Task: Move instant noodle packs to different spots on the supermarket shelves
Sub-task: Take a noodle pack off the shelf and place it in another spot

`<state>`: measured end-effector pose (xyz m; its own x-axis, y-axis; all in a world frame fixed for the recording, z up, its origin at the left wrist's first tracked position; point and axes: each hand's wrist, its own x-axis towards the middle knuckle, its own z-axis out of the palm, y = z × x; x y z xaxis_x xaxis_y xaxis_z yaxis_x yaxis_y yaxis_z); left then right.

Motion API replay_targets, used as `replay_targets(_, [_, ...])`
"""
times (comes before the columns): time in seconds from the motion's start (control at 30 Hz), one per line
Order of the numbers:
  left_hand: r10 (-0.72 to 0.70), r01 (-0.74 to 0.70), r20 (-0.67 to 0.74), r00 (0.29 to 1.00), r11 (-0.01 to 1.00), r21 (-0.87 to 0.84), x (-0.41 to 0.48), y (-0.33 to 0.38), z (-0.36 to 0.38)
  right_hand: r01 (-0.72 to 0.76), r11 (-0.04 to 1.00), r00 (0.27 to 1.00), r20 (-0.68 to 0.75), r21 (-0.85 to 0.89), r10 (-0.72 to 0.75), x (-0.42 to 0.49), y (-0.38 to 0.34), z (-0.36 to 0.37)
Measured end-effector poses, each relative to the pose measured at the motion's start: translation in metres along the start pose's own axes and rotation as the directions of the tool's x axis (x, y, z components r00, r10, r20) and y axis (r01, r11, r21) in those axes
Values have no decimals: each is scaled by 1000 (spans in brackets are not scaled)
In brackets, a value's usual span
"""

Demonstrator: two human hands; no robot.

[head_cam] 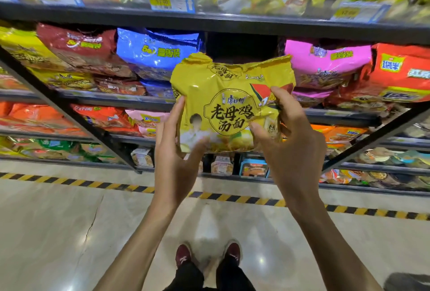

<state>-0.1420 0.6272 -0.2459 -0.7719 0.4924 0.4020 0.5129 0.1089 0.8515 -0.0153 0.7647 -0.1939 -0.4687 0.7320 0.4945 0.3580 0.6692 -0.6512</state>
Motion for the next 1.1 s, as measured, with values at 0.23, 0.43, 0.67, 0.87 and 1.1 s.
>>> replay_targets(0.23, [-16, 15, -5, 1000, 997, -76, 20, 4, -71, 8, 999, 1000, -14, -36, -8, -3, -71, 15])
replay_targets(0.43, [69, -70, -12, 998, 995, -65, 36, 5, -137, -11, 998, 1000, -8, 70, 12, -9, -137, 29])
replay_targets(0.67, [101, -101, 3, 995, 994, -40, 50, 10, -186, 76, 996, 996, -42, 51, -74, -5, -181, 39])
replay_targets(0.87, [131, -131, 8, 991, 991, -28, 59, 12, -209, 122, 991, 992, -45, 60, -119, -3, -197, 40])
replay_targets(1.1, [209, -210, -30, 978, 974, -82, 94, 29, -213, 227, 966, 972, -92, 122, -217, 29, -208, 24])
